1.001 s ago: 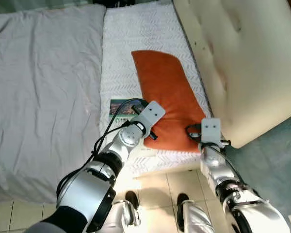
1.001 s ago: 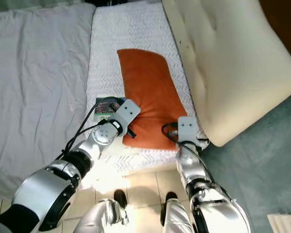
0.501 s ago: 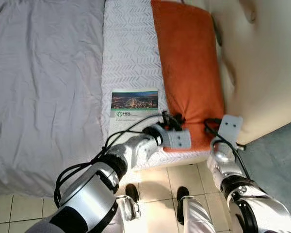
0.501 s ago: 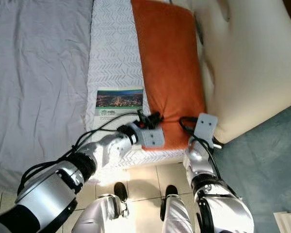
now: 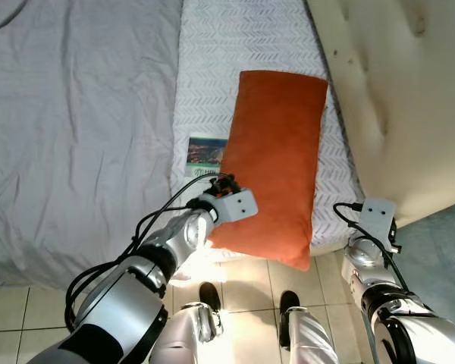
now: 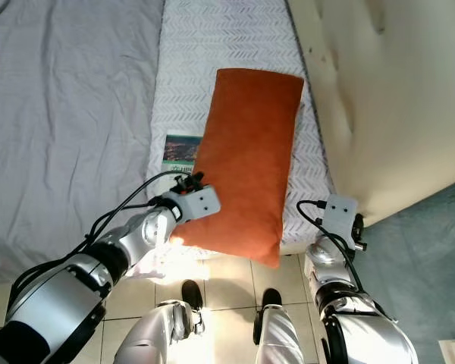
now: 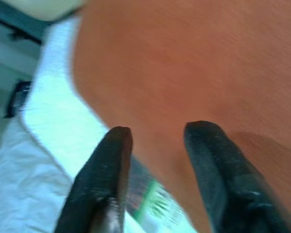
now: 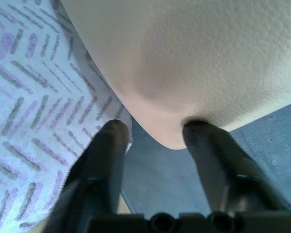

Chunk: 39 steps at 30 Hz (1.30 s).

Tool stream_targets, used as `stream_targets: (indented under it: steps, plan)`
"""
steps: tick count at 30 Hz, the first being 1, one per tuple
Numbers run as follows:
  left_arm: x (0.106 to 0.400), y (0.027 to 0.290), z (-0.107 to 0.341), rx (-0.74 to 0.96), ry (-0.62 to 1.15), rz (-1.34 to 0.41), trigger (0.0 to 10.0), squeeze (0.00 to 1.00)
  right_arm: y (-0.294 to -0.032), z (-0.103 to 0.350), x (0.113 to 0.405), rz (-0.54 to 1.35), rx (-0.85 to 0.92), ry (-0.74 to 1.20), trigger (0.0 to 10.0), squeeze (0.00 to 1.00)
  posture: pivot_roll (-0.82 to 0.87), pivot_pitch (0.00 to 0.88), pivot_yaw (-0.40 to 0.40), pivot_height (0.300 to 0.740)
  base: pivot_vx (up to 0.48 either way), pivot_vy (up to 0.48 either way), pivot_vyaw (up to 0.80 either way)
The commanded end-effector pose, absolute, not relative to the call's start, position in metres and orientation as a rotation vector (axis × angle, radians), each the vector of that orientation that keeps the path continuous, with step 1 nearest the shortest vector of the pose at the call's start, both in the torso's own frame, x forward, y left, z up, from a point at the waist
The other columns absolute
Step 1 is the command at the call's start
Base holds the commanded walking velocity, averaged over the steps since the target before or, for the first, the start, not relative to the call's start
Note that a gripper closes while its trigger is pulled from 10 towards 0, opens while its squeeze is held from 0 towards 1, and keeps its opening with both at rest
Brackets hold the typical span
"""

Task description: Clean up the room

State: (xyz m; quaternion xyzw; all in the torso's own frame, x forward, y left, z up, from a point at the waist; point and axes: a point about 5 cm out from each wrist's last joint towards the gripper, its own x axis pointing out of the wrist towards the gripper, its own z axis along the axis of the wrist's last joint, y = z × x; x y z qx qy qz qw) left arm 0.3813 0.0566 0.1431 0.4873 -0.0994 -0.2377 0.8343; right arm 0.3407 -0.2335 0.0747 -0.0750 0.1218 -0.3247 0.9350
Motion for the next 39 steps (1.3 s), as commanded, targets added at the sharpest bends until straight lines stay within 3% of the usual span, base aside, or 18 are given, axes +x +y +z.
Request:
stream_targets:
  steps: [1, 4, 6, 7, 14, 15, 16, 17, 18, 19, 25, 26, 31, 32, 36, 39]
  plan:
    - [0.385, 0.064, 0.147, 0.969, -0.182, -0.481, 10.0, 1.0, -0.24, 0.082, 0.343, -0.687, -0.158, 0.229, 10.0, 1.0, -0.11, 0.431, 0.053, 0.74, 0.0, 0.0, 0.0]
    - [0.383, 0.07, 0.145, 0.671, -0.129, -0.472, 10.0, 1.0, -0.244, 0.09, 0.347, -0.652, -0.213, 0.185, 10.0, 1.0, -0.09, 0.424, 0.052, 0.74, 0.0, 0.0, 0.0]
    - [0.38, 0.072, 0.14, 0.616, -0.122, -0.482, 10.0, 1.0, -0.246, 0.093, 0.347, -0.651, -0.231, 0.162, 10.0, 1.0, -0.09, 0.418, 0.049, 0.74, 0.0, 0.0, 0.0]
    - [0.373, 0.084, 0.129, 0.49, -0.11, -0.48, 10.0, 1.0, -0.249, 0.099, 0.346, -0.649, -0.245, 0.095, 10.0, 1.0, -0.1, 0.397, 0.041, 0.74, 0.0, 0.0, 0.0]
    - [0.335, 0.133, 0.097, 0.286, -0.091, -0.433, 10.0, 1.0, -0.248, 0.109, 0.328, -0.594, -0.296, -0.118, 10.0, 1.0, -0.09, 0.337, 0.026, 0.74, 0.0, 0.0, 0.0]
    - [0.315, 0.149, 0.092, 0.24, -0.071, -0.425, 10.0, 1.0, -0.249, 0.114, 0.312, -0.568, -0.32, -0.179, 10.0, 1.0, -0.09, 0.316, 0.023, 0.74, 0.0, 0.0, 0.0]
    - [0.302, 0.159, 0.092, 0.226, -0.061, -0.418, 10.0, 1.0, -0.247, 0.121, 0.301, -0.546, -0.341, -0.224, 10.0, 0.0, -0.08, 0.31, 0.02, 0.74, 0.0, 0.0, 0.0]
    - [0.302, 0.159, 0.092, 0.226, -0.061, -0.418, 10.0, 1.0, -0.247, 0.121, 0.301, -0.546, -0.341, -0.224, 10.0, 0.0, -0.08, 0.31, 0.02, 0.74, 0.0, 0.0, 0.0]
    - [0.294, 0.165, 0.093, 0.228, -0.056, -0.413, 10.0, 0.89, -0.244, 0.126, 0.292, -0.529, -0.345, -0.255, 10.0, 0.0, -0.08, 0.309, 0.02, 0.74, 0.0, 0.0, 0.0]
    - [0.286, 0.169, 0.094, 0.233, -0.058, -0.405, 10.0, 0.0, -0.24, 0.131, 0.285, -0.504, -0.337, -0.28, 10.0, 0.0, -0.08, 0.307, 0.02, 0.74, 0.0, 0.0, 0.0]
    - [0.273, 0.174, 0.095, 0.244, -0.044, -0.373, 10.0, 0.0, -0.201, 0.119, 0.27, -0.353, -0.135, -0.232, 10.0, 0.0, -0.07, 0.29, 0.018, 0.74, 0.0, 0.0, 0.0]
    - [0.265, 0.18, 0.096, 0.239, -0.006, -0.362, 10.0, 0.0, -0.183, 0.102, 0.269, -0.292, 0.029, -0.126, 10.0, 0.0, -0.07, 0.28, 0.022, 0.74, 0.0, 0.0, 0.0]
    - [0.26, 0.183, 0.103, 0.215, 0.019, -0.36, 10.0, 0.0, -0.173, 0.089, 0.283, -0.228, 0.209, -0.009, 10.0, 0.0, -0.06, 0.284, 0.026, 0.74, 0.0, 0.0, 0.0]
    - [0.256, 0.179, 0.108, 0.192, 0.012, -0.409, 10.0, 0.0, -0.168, 0.086, 0.294, -0.163, 0.312, 0.029, 10.0, 0.0, -0.04, 0.287, 0.026, 0.74, 0.0, 0.0, 0.0]
    - [0.246, 0.178, 0.113, 0.162, 0.0, -0.461, 10.0, 0.0, -0.164, 0.085, 0.313, -0.066, 0.377, 0.068, 10.0, 0.0, -0.03, 0.285, 0.021, 0.74, 0.0, 0.0, 0.0]
    - [0.234, 0.193, 0.104, 0.315, 0.029, -0.403, 10.0, 0.0, -0.173, 0.1, 0.321, -0.083, 0.305, 0.026, 10.0, 0.0, -0.03, 0.272, 0.008, 0.74, 0.0, 0.0, 0.0]
